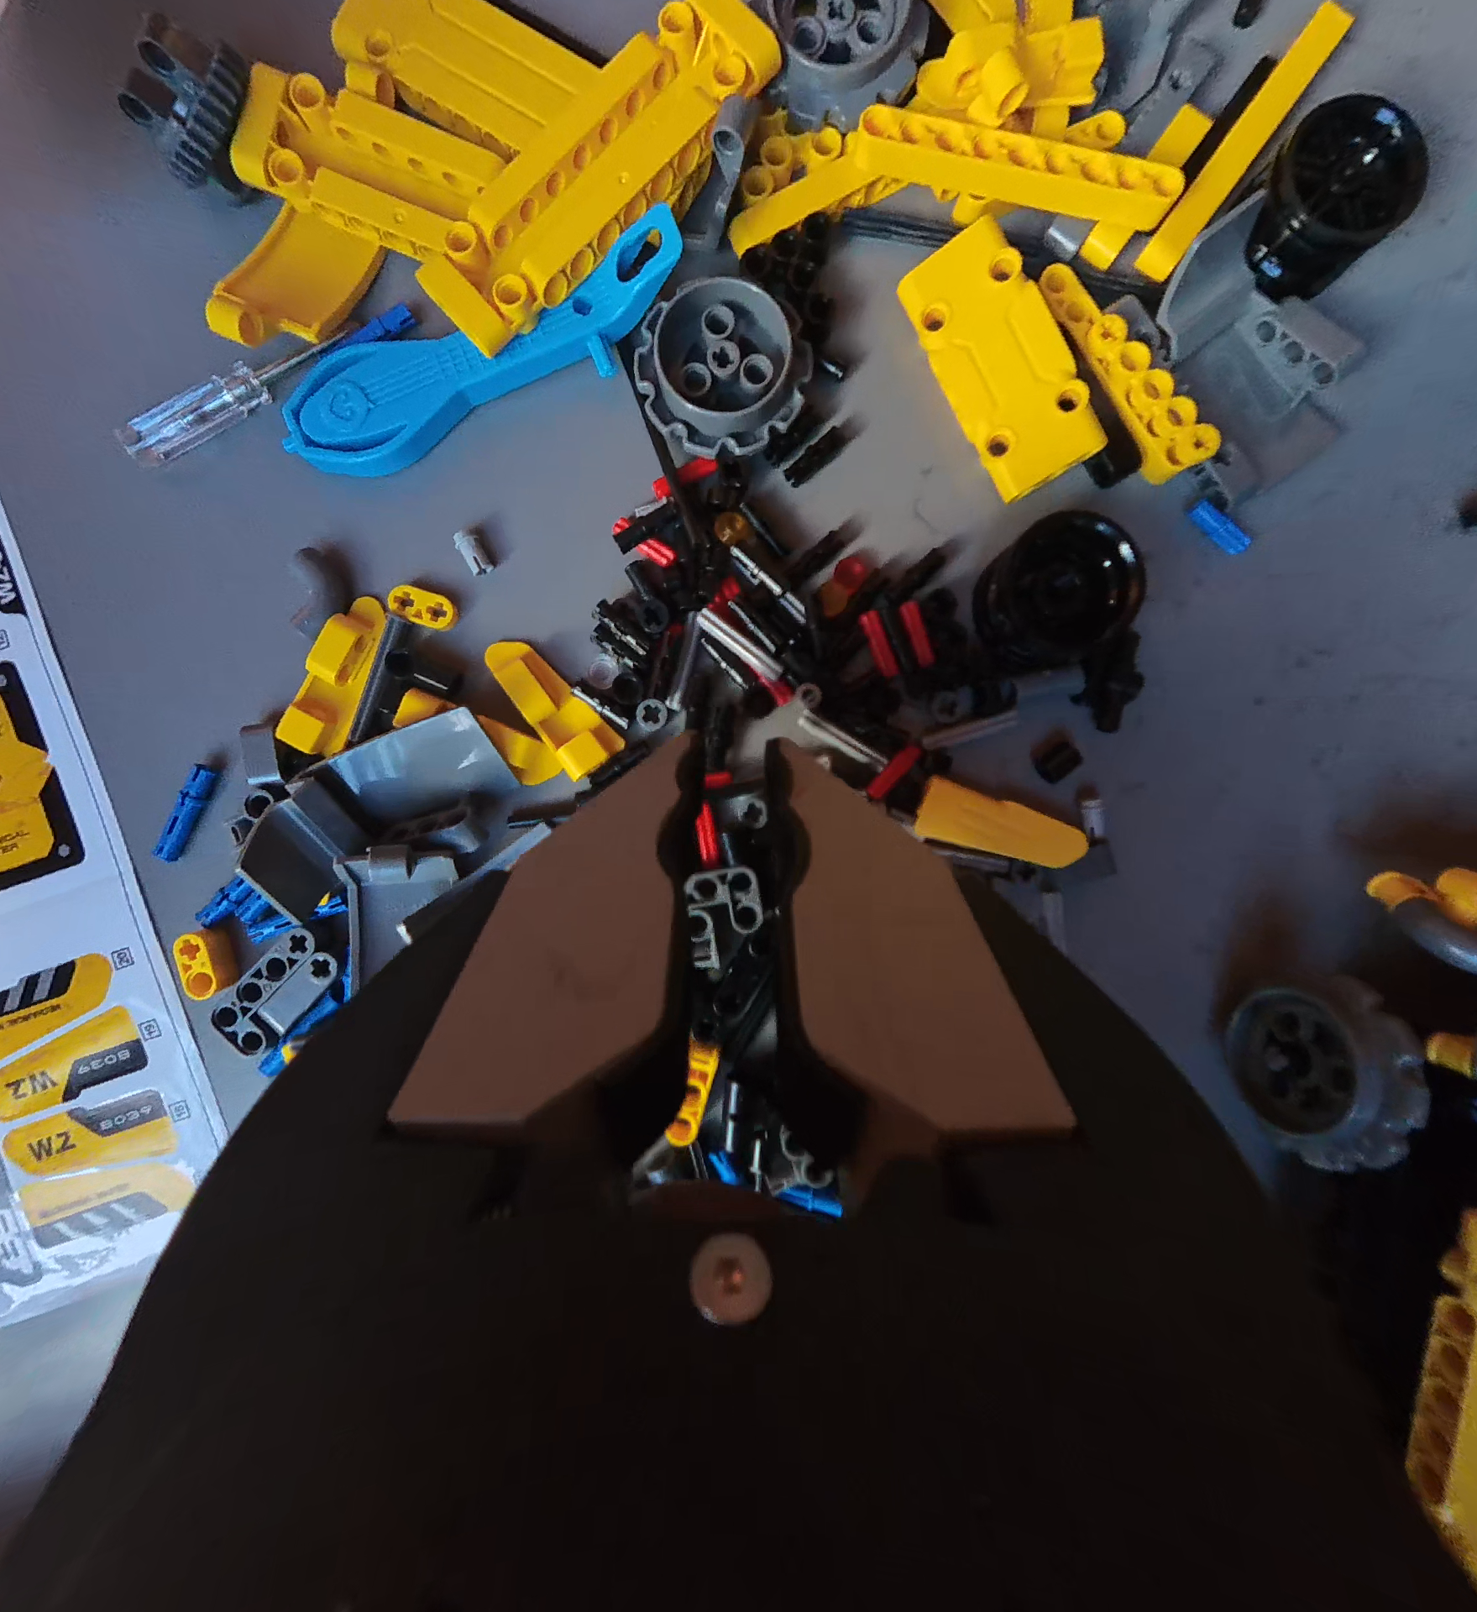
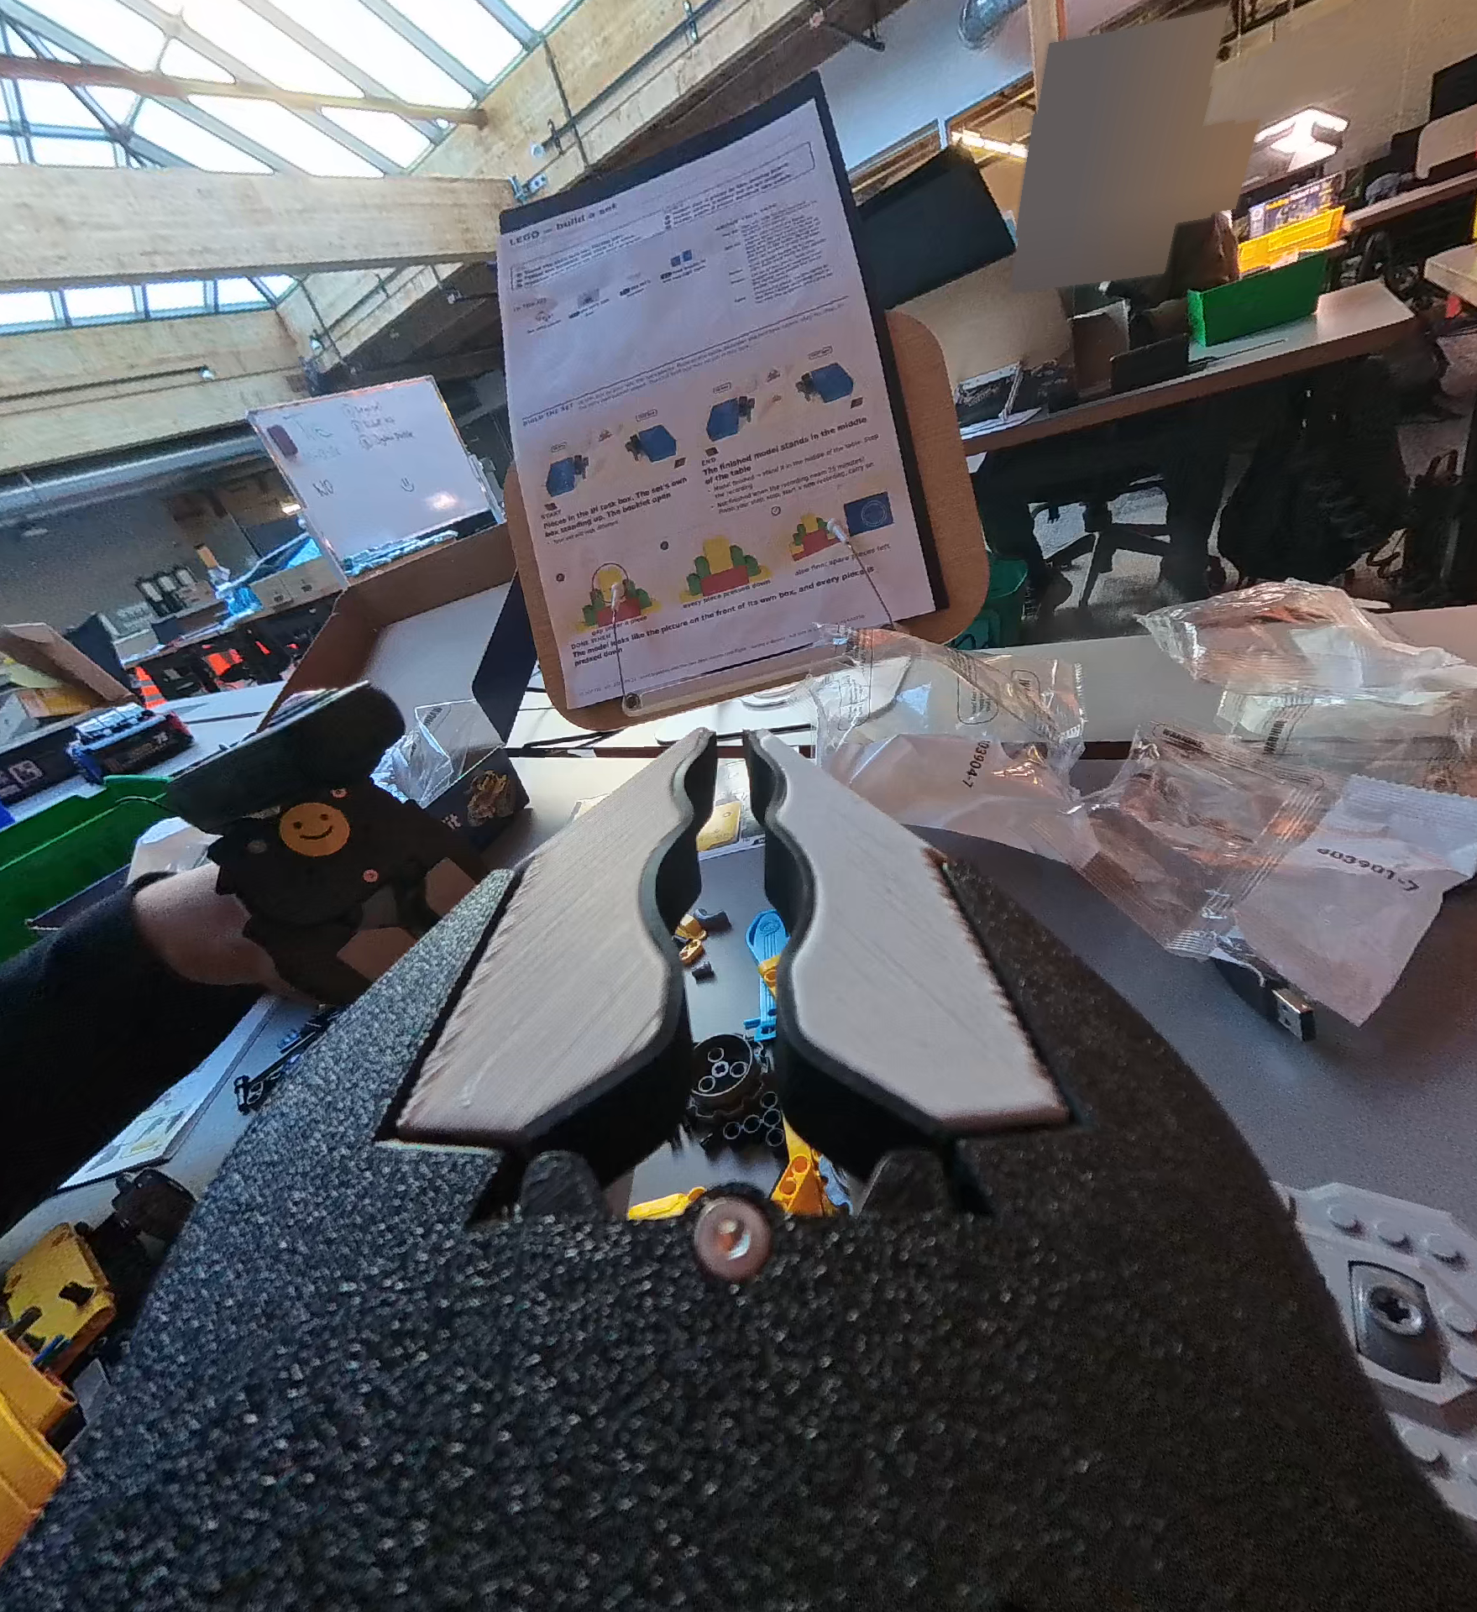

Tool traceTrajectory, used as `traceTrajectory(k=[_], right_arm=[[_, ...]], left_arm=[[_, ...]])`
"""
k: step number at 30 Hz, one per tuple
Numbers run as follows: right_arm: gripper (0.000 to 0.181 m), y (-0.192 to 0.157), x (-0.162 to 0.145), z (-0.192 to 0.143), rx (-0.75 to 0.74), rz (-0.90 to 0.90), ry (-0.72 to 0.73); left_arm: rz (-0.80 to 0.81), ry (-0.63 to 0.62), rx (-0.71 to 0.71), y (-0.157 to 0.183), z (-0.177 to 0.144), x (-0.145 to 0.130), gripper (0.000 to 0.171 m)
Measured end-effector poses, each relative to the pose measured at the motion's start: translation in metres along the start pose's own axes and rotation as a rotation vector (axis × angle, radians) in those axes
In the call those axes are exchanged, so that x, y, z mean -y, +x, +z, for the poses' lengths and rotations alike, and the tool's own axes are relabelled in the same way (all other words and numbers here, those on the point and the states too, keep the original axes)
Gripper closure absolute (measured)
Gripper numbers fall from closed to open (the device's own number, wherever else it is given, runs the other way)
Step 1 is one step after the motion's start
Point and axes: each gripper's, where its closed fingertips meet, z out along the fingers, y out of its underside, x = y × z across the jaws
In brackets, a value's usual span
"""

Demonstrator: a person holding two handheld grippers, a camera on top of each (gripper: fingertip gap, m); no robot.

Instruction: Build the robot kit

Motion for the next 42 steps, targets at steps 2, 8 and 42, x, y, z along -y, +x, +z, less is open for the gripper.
traceTrajectory(k=[2,8,42], right_arm=[[0.175,0.000,0.001,0.000,0.001,0.000,0.002],[0.175,0.000,0.001,-0.001,0.004,0.008,0.006],[0.171,0.006,-0.032,0.015,-0.150,-0.244,-0.194]], left_arm=[[0.011,0.016,0.001,0.002,0.002,0.004,0.162],[0.105,0.009,0.037,0.006,0.006,0.006,0.155],[0.203,0.080,-0.028,0.004,-0.006,0.007,0.168]])
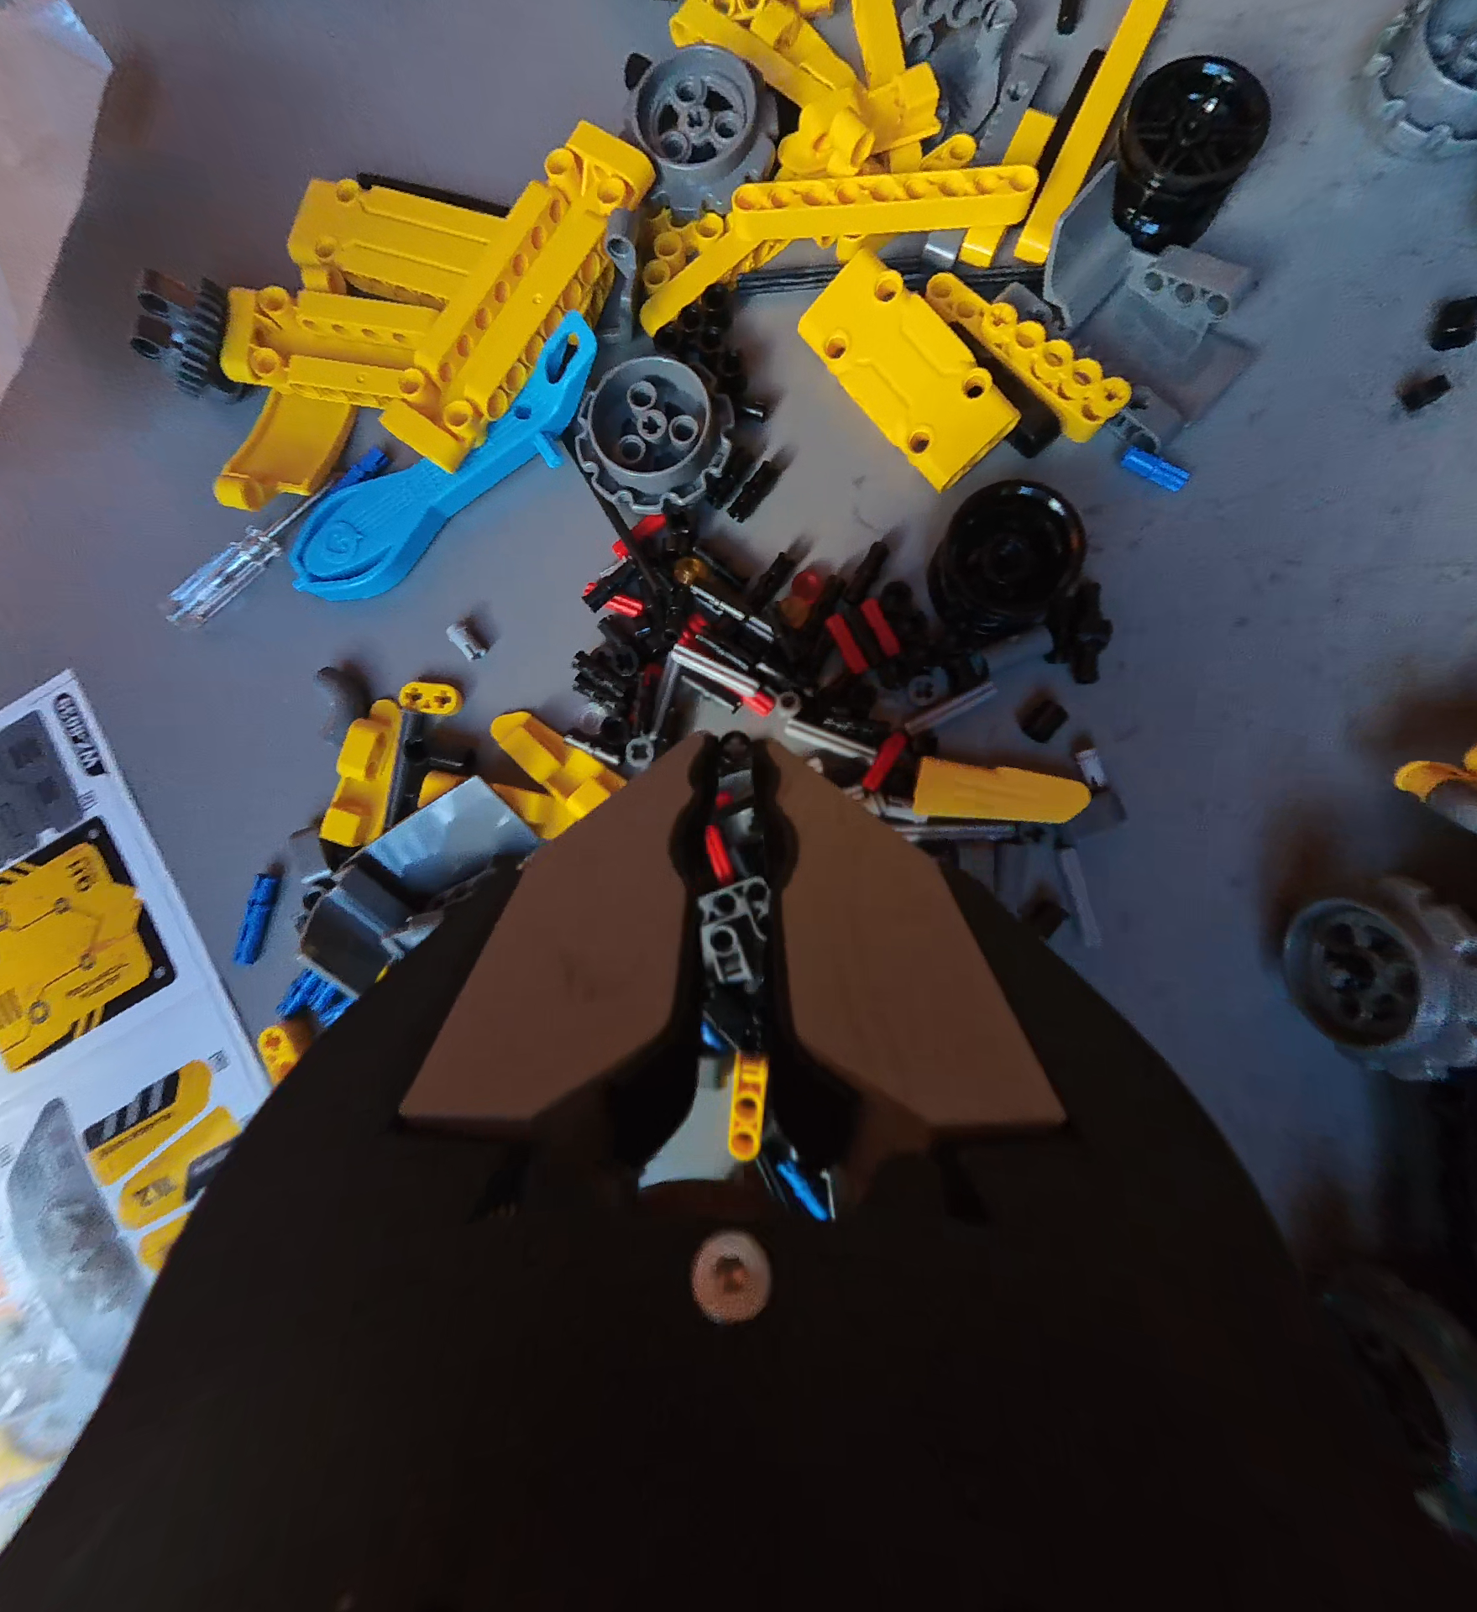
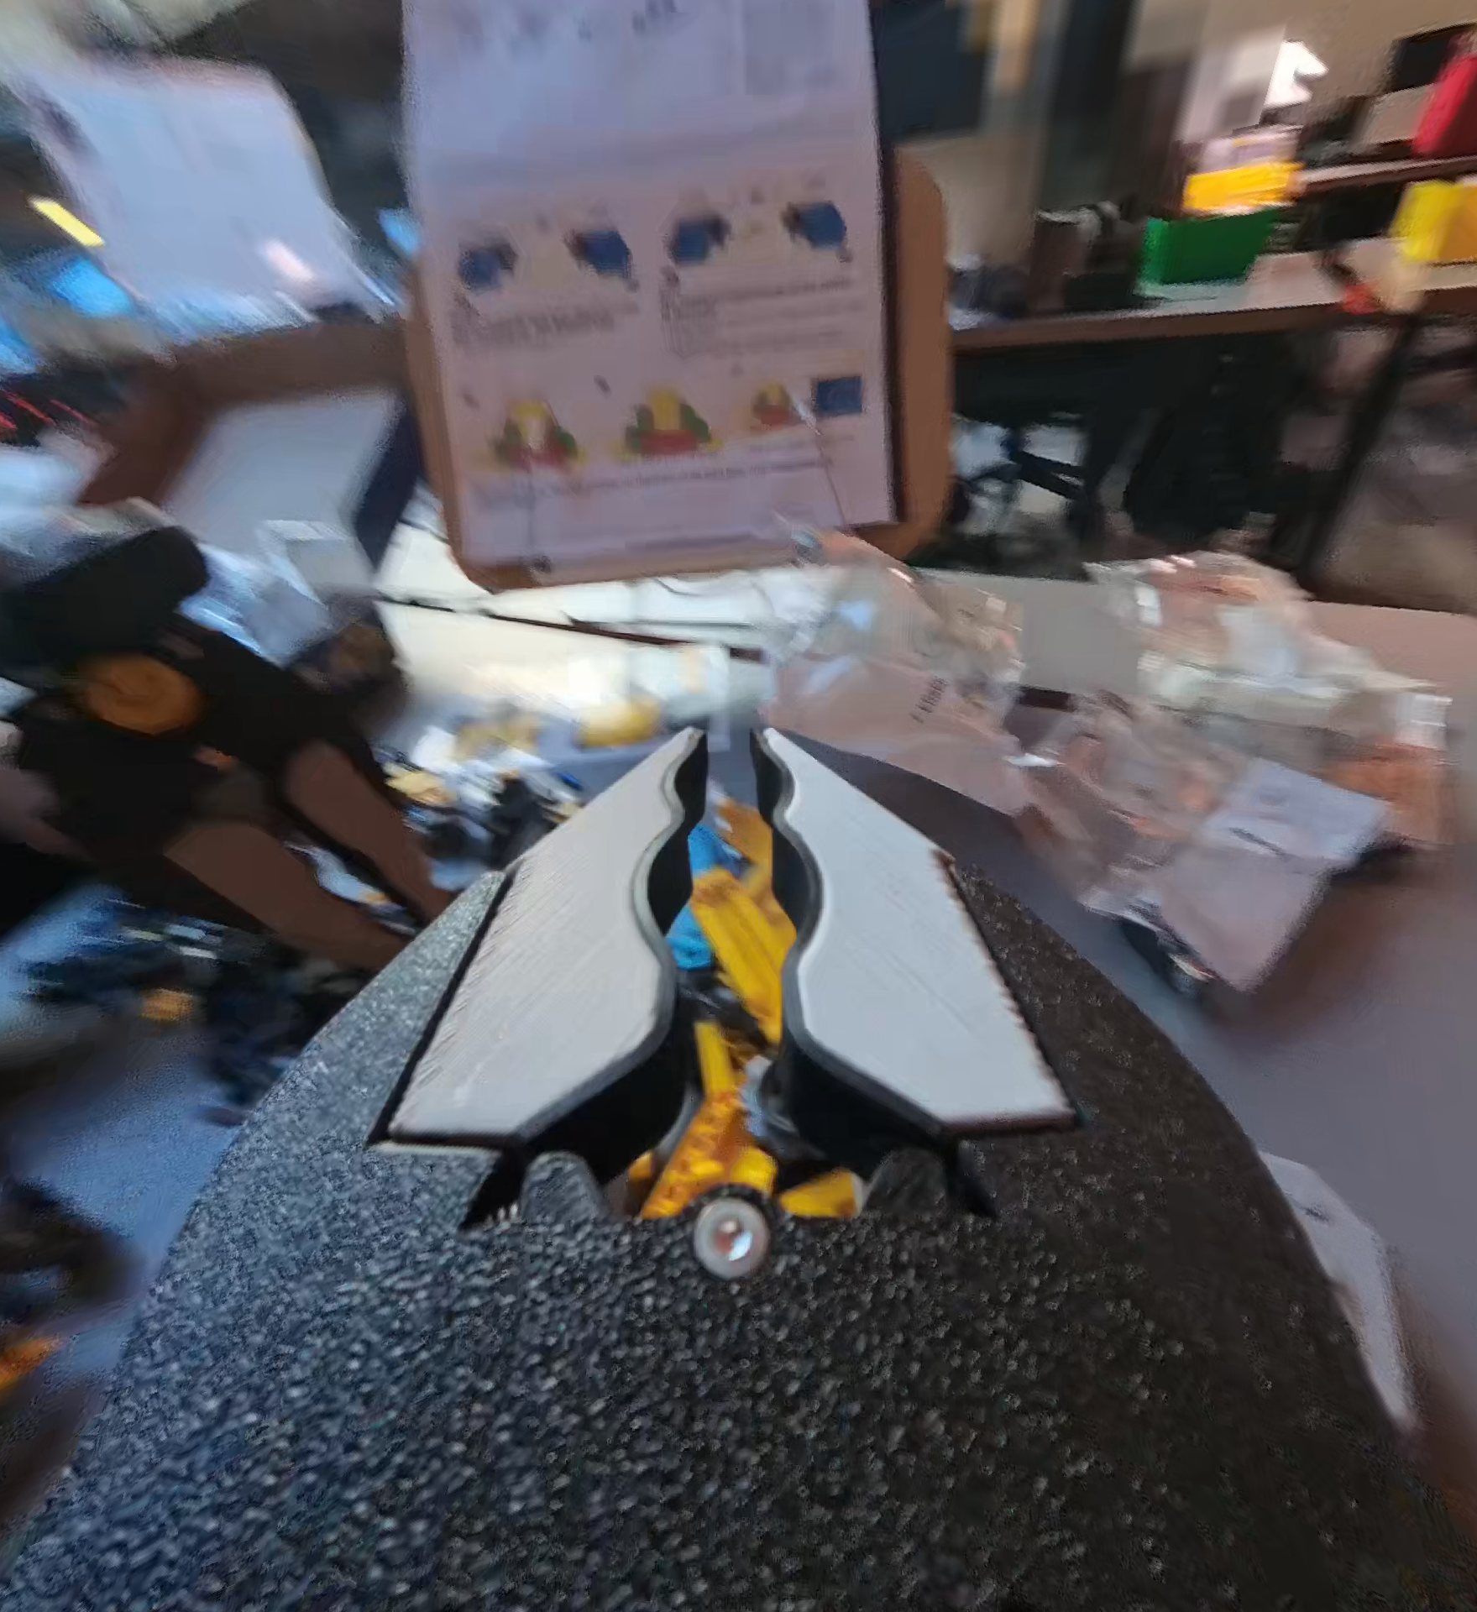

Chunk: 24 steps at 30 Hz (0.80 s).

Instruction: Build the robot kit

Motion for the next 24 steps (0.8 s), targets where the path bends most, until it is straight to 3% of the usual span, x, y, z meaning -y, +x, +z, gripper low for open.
traceTrajectory(k=[4,9,15,24], right_arm=[[0.165,0.016,-0.018,0.005,-0.182,-0.132,-0.119],[0.153,0.036,-0.013,-0.001,-0.306,-0.170,-0.113],[0.153,0.034,-0.013,-0.001,-0.289,-0.167,-0.109],[0.153,0.033,-0.011,-0.002,-0.267,-0.148,-0.094]], left_arm=[[0.025,0.039,0.029,0.003,-0.024,0.015,0.168],[0.168,0.123,-0.039,0.055,-0.042,0.062,0.168],[0.339,0.036,-0.123,0.113,-0.014,0.075,0.168],[0.424,-0.016,-0.250,0.161,0.020,0.073,0.167]])
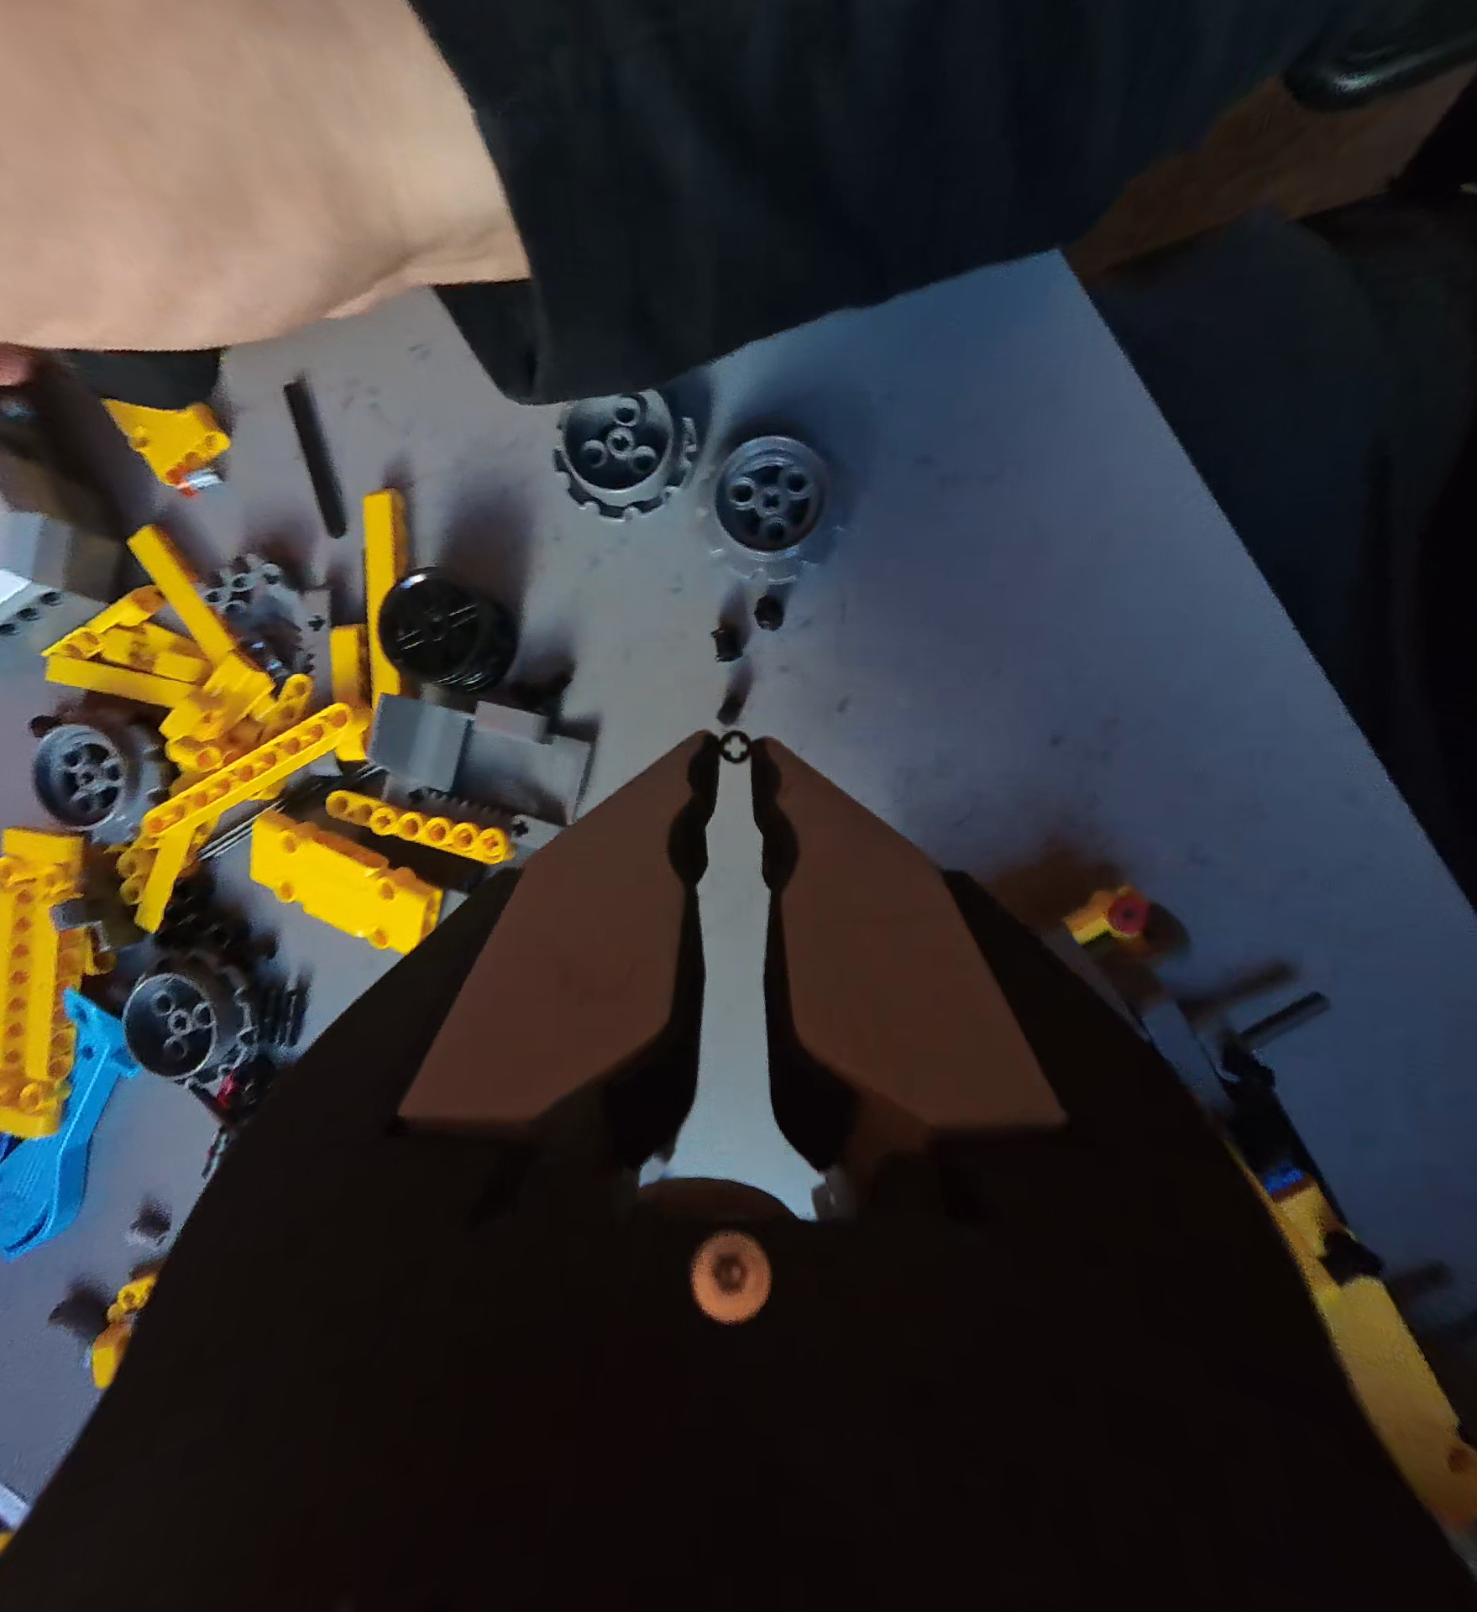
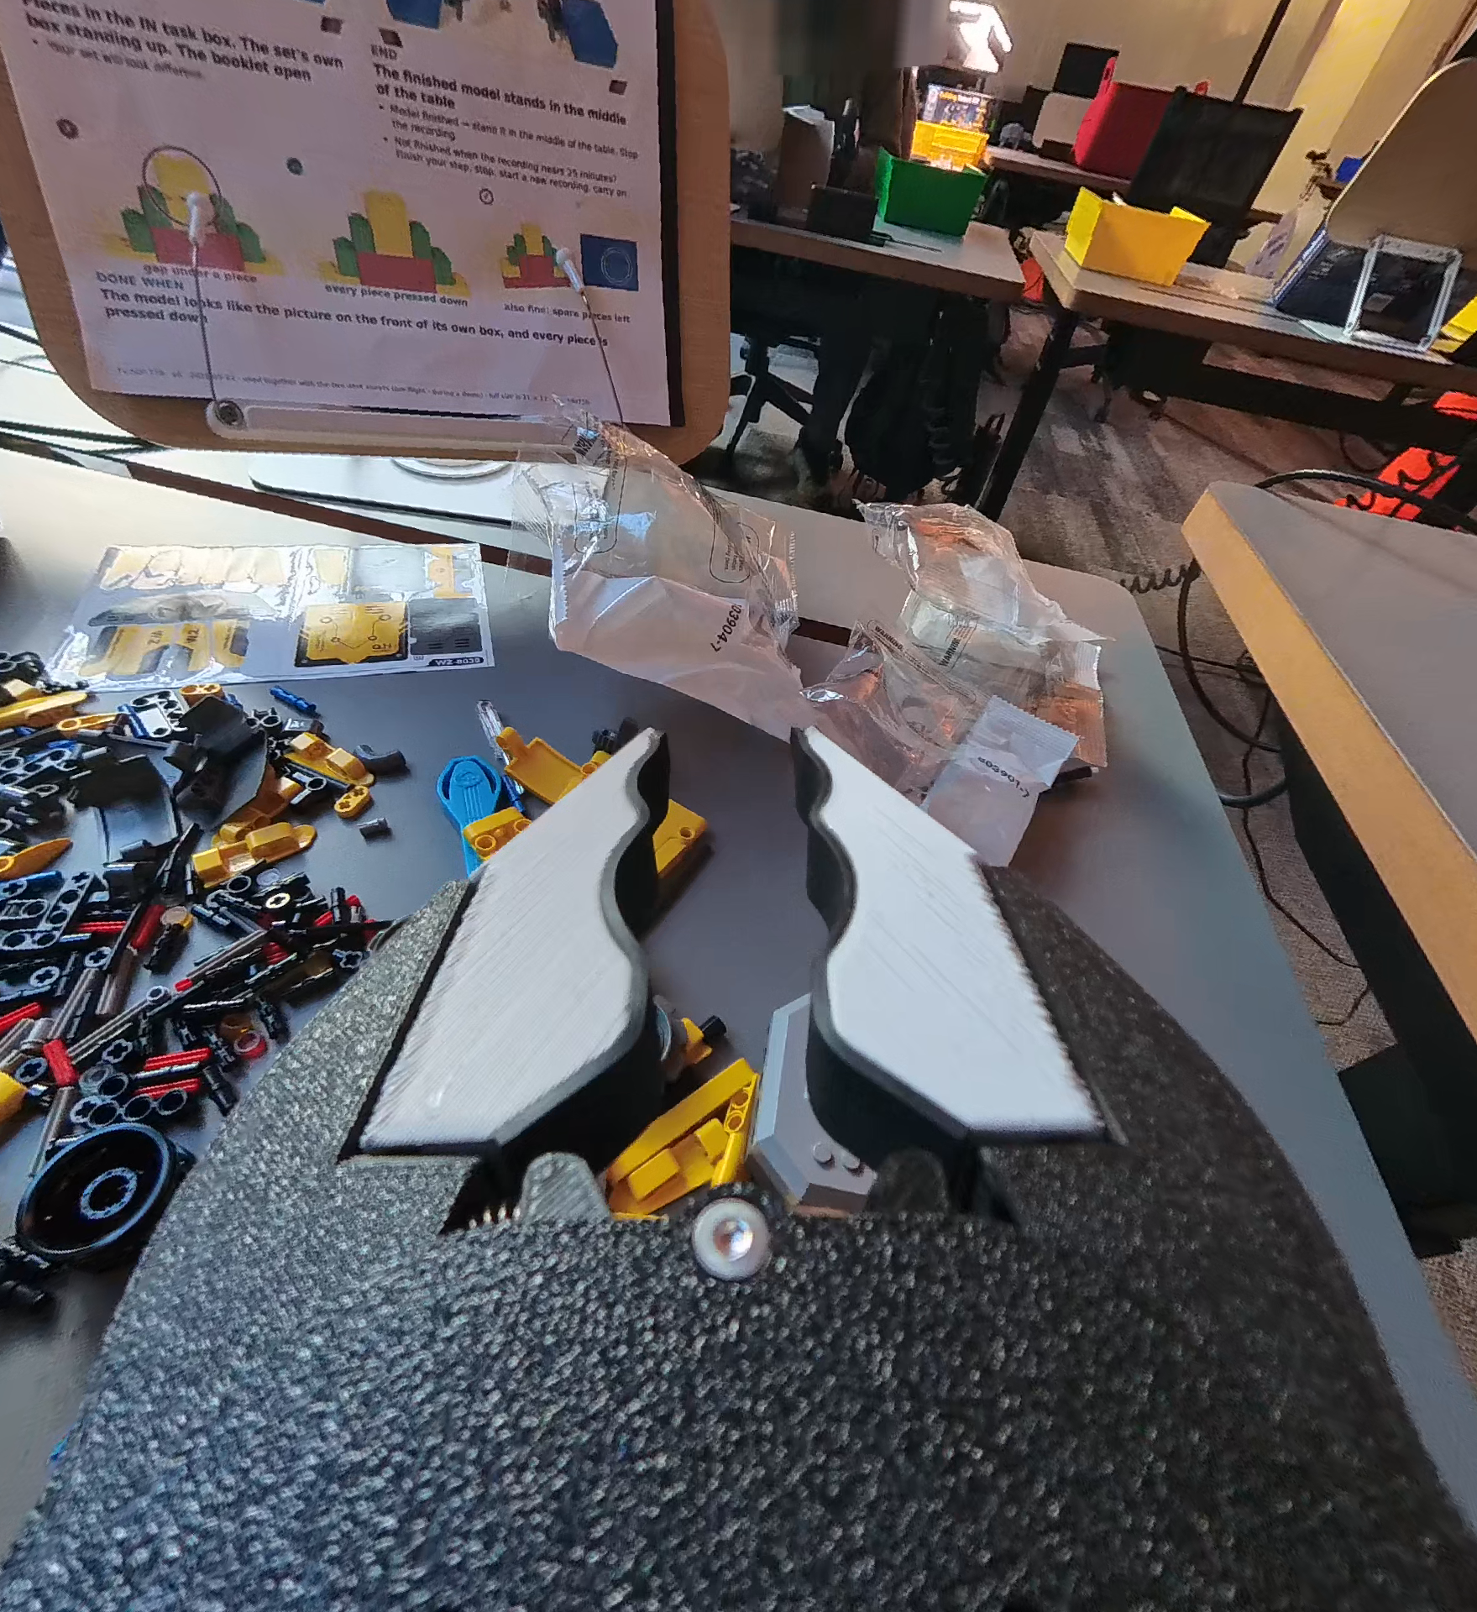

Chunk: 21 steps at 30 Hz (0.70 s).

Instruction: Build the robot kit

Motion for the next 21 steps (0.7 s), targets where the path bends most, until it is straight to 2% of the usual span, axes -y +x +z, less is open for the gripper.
traceTrajectory(k=[13,17,21], right_arm=[[0.153,-0.004,0.000,0.000,0.021,0.001,0.005],[0.153,-0.004,0.001,-0.001,0.021,0.004,0.011],[0.153,-0.004,0.002,-0.001,0.023,0.004,0.016]], left_arm=[[0.040,-0.097,-0.036,0.011,0.030,-0.012,0.162],[0.028,-0.087,-0.011,0.005,0.019,-0.013,0.158],[-0.008,-0.011,0.042,-0.007,-0.005,-0.003,0.155]])
